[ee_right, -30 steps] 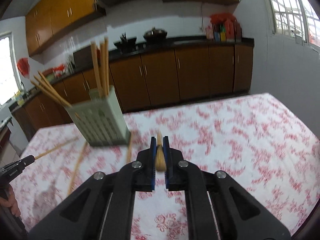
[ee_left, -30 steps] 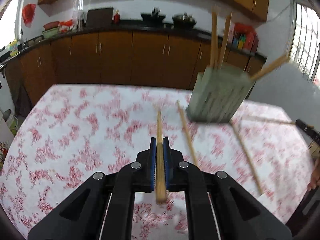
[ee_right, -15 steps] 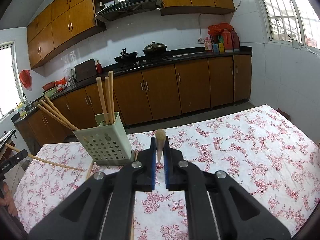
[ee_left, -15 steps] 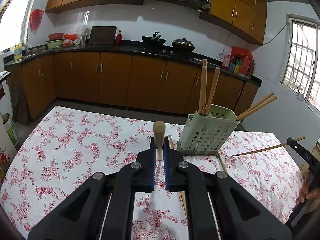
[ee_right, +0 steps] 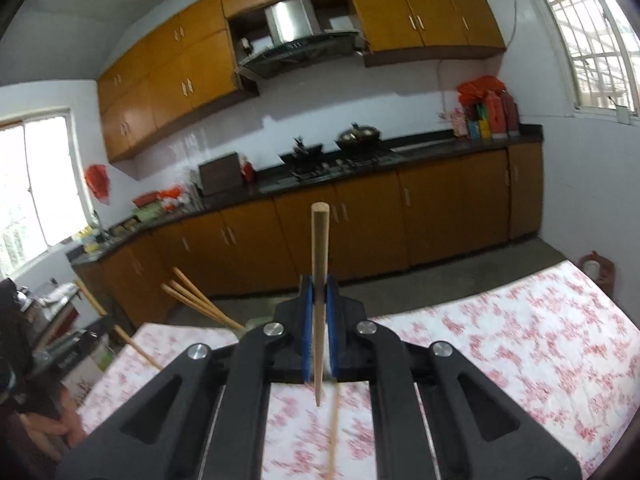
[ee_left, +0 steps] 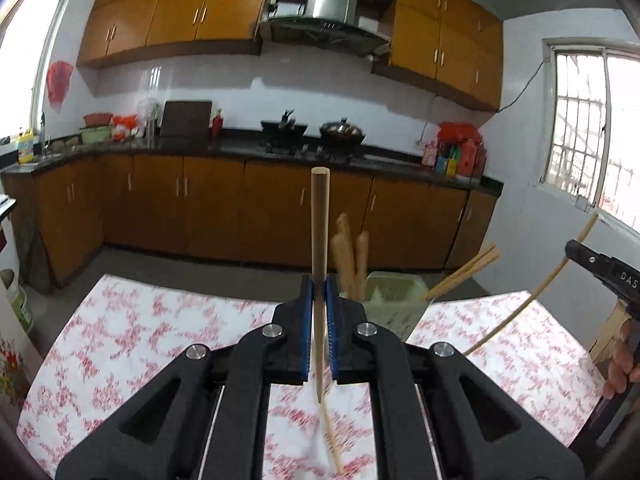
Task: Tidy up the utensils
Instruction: 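Lower the chopstick into the green holder and open the right tool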
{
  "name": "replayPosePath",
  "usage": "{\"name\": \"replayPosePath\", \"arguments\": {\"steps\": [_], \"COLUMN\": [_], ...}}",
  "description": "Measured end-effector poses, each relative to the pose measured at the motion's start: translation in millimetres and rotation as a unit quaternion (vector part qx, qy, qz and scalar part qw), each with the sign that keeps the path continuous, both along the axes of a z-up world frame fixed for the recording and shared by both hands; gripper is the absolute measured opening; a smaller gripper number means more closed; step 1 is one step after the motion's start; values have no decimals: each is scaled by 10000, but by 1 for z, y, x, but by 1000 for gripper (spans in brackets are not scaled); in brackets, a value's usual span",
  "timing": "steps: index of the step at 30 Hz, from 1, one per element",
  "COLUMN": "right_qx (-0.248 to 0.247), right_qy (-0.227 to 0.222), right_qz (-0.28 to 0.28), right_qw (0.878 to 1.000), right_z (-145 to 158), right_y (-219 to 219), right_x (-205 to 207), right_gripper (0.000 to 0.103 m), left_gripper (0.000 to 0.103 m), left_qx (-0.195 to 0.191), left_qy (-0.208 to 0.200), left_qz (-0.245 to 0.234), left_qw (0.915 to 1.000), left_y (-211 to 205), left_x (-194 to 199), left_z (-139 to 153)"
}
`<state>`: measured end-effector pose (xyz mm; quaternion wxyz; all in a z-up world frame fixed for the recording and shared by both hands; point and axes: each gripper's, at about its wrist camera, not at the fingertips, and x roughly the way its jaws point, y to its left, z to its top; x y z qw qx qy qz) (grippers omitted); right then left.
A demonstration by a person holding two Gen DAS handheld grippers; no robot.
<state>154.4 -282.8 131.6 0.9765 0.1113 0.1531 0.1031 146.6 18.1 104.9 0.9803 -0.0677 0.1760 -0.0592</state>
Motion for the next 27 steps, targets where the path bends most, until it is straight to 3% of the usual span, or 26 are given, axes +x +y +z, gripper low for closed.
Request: {"name": "replayPosePath", "arguments": {"steps": [12, 17, 27], "right_qx": [5, 78, 29], "right_qy": [-647, -618, -213], "right_qz": [-49, -138, -44], "right_qw": [9979, 9980, 9998], "right_z": [40, 32, -6], "right_y": [27, 32, 51], "right_x": [34, 70, 117], "right_gripper": [8, 8, 8], "left_gripper": [7, 7, 7], "left_qx": [-235, -257, -313], "left_qy": [-848, -891, -456], "left_qz": [228, 347, 275], "left_qw": [9959, 9951, 9981], "left_y": [-39, -49, -54], "left_x": [45, 68, 96], "left_z": [58, 49, 9]}}
